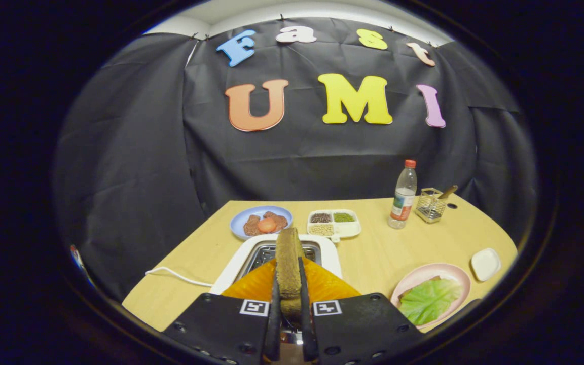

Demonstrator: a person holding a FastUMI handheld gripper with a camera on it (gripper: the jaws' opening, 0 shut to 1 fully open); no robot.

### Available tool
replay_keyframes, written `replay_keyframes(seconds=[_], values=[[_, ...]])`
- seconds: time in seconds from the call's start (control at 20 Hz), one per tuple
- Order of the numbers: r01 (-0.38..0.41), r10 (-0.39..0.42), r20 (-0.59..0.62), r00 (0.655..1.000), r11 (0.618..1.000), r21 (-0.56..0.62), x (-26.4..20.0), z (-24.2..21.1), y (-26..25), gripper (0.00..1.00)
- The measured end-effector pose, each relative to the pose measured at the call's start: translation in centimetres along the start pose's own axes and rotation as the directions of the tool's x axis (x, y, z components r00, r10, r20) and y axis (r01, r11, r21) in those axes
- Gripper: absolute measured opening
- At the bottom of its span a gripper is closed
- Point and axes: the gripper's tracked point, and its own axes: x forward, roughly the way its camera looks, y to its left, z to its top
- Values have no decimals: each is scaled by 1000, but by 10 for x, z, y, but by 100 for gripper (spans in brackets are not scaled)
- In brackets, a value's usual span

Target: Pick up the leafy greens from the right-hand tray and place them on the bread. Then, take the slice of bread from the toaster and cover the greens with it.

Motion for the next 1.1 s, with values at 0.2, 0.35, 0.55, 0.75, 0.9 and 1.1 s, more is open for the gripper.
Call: replay_keyframes(seconds=[0.2, 0.35, 0.55, 0.75, 0.9, 1.1], values=[[-50, 50, 41, 998, 999, 20, -10, 19, 0, 10], [-76, 69, 107, 992, 996, 55, -23, 47, -3, 10], [-110, 92, 195, 976, 991, 82, -47, 90, -13, 10], [-110, 92, 262, 961, 992, 55, -77, 114, -34, 10], [-107, 86, 278, 957, 992, 63, -91, 115, -55, 10], [-62, 33, 273, 961, 993, 96, -97, 97, -101, 10]])
